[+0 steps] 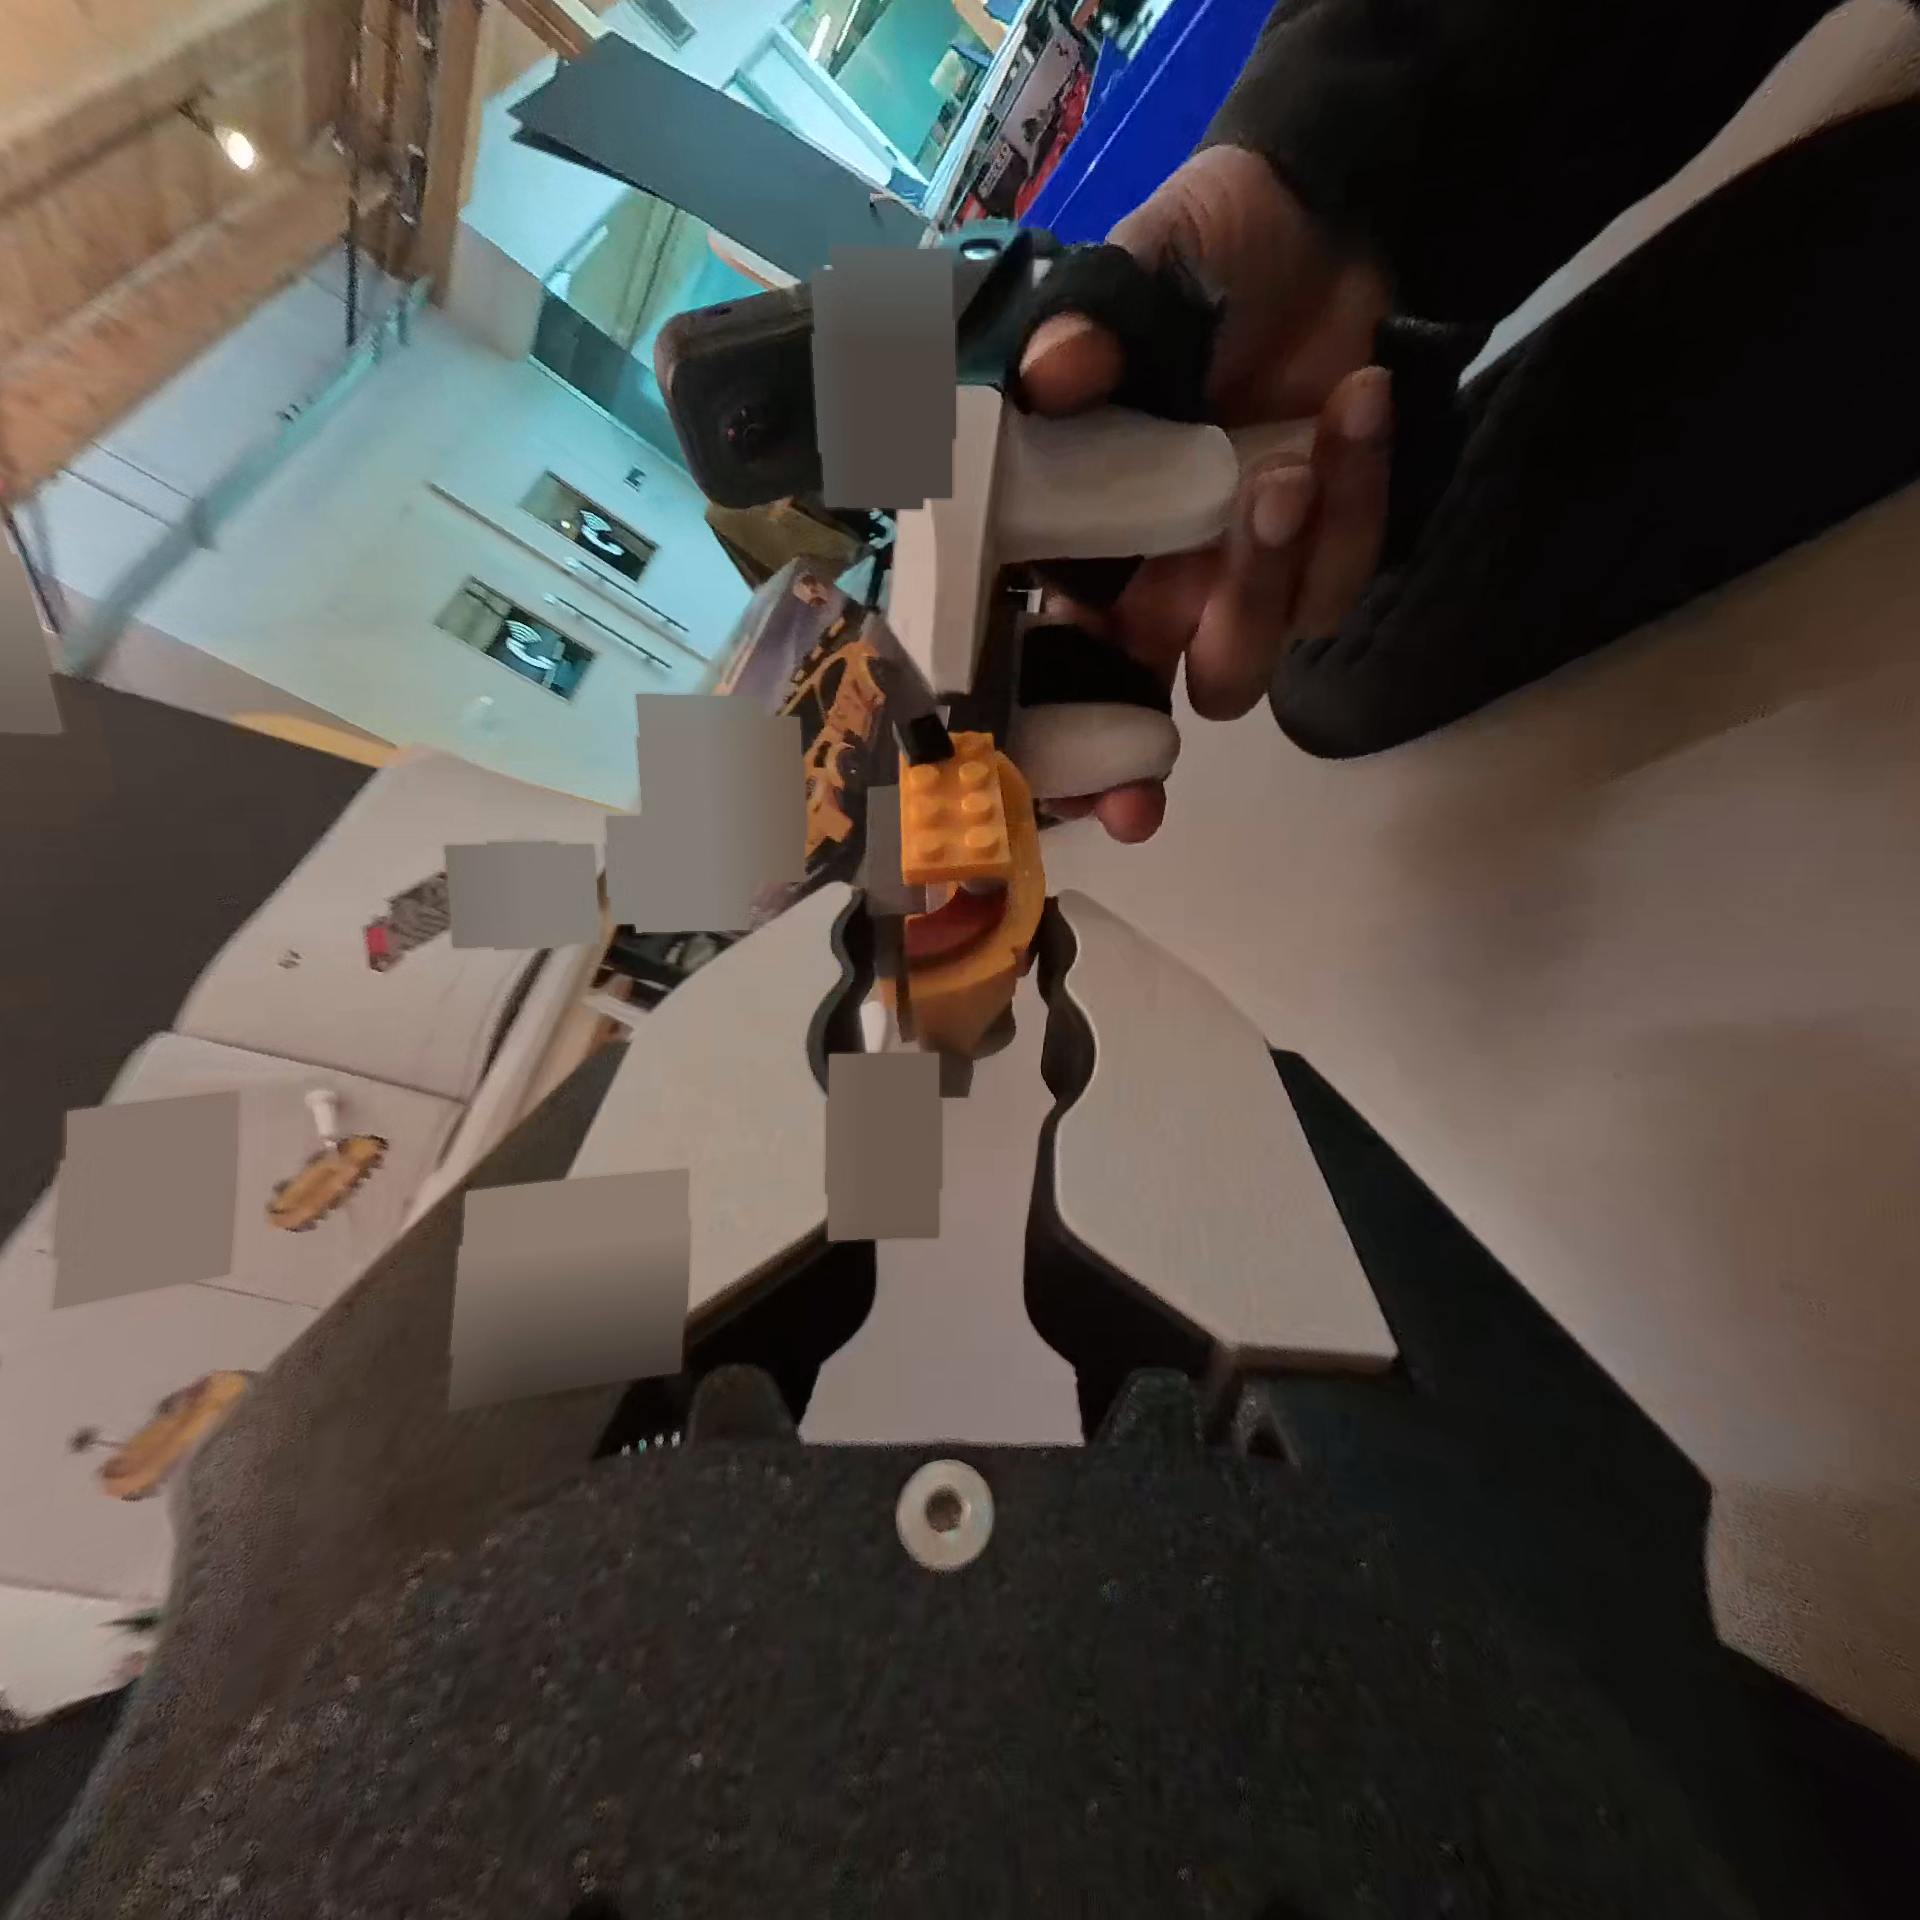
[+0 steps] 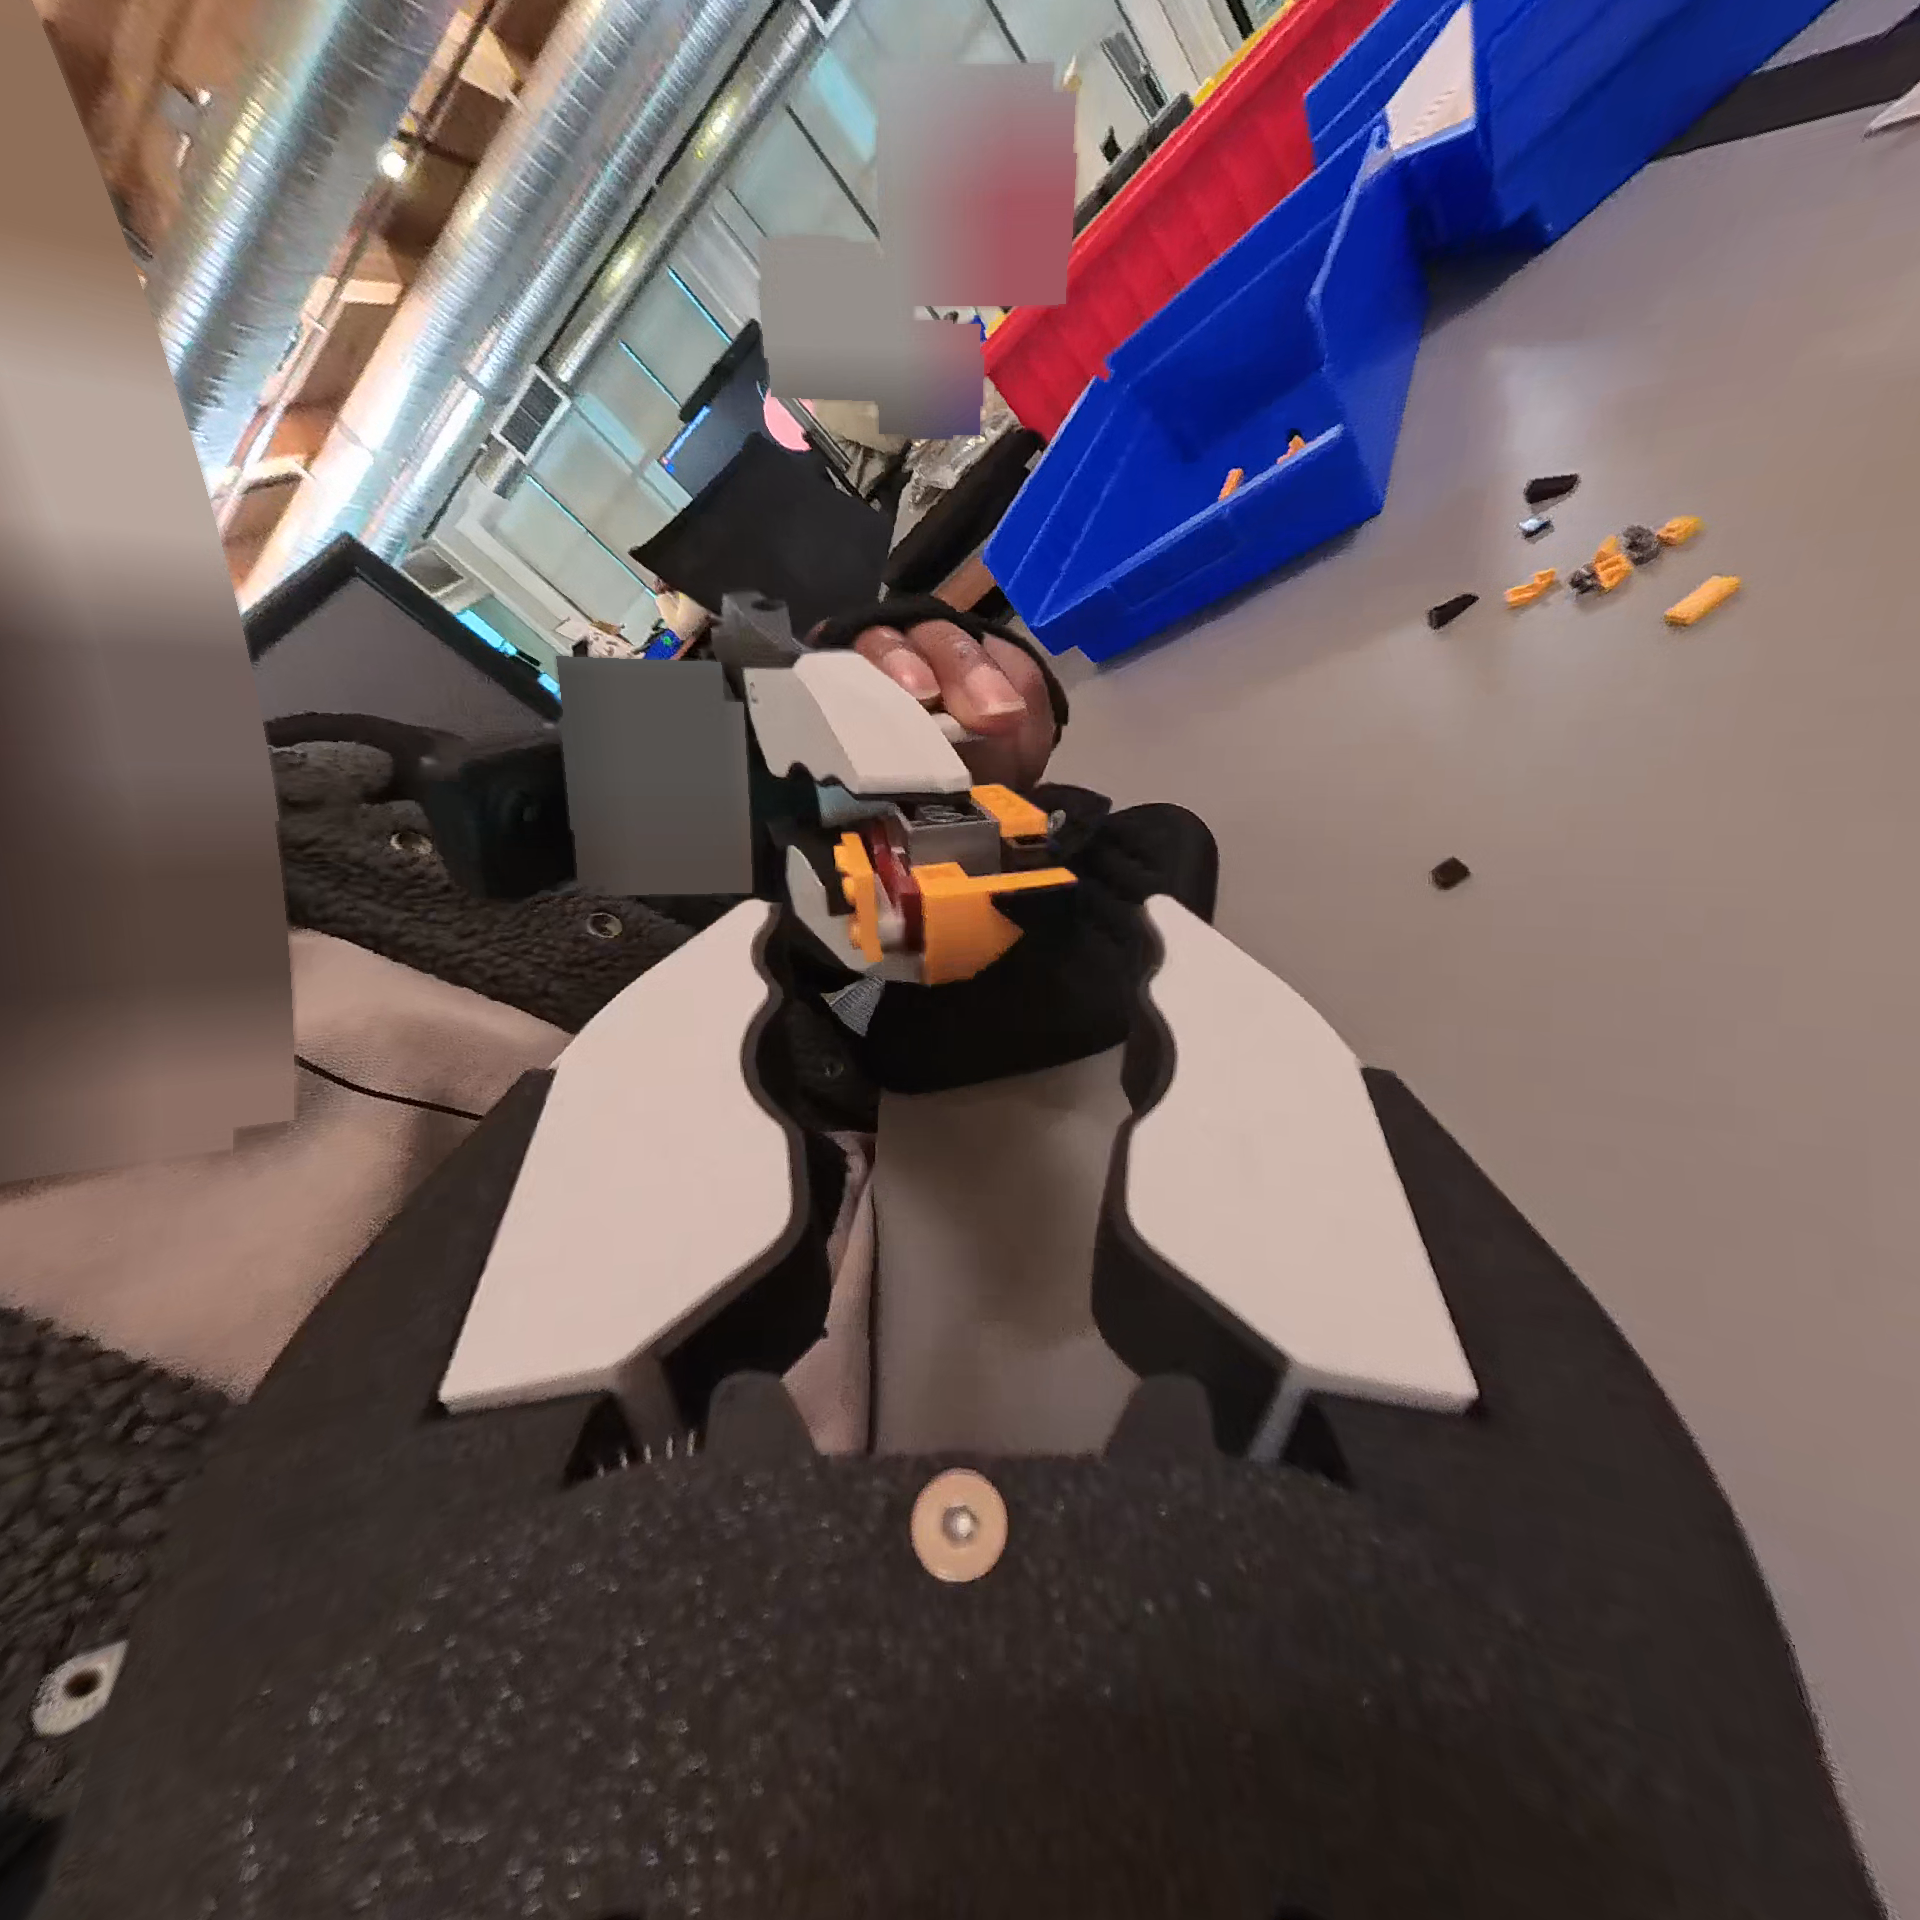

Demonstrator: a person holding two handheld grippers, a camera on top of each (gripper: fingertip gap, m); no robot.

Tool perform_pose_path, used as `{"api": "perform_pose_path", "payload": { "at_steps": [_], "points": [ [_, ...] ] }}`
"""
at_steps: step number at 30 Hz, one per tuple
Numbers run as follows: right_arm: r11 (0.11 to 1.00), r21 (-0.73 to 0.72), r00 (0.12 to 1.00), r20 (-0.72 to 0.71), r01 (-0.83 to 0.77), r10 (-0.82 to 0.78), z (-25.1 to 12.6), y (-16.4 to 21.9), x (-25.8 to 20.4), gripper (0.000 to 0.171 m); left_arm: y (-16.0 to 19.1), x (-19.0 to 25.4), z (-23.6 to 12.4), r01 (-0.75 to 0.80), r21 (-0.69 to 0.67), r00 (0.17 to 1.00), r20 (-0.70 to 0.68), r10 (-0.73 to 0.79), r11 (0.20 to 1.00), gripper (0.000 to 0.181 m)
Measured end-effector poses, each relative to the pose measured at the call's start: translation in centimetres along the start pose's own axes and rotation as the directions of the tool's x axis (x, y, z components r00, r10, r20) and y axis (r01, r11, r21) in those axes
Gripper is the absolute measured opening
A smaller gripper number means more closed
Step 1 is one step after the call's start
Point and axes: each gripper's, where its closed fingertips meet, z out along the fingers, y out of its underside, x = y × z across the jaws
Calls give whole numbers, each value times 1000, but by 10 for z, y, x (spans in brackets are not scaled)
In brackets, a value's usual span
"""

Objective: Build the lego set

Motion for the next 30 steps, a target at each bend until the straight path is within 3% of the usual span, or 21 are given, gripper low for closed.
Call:
{"api": "perform_pose_path", "payload": {
  "at_steps": [5,20,28,30],
  "points": [
    [999,-2,999,1,34,-34,3,-3,0,51,1,0,2,-104,-20,993,48,105,994,30],
    [987,144,997,21,73,-76,1,-12,2,42,2,-5,6,-52,6,994,96,51,999,30],
    [984,147,995,1,99,-100,-2,-15,3,43,3,-6,9,67,45,995,71,-70,997,30],
    [966,91,968,-80,244,-237,-11,-19,5,59,3,-8,10,120,49,991,45,-123,992,30]
  ]
}}
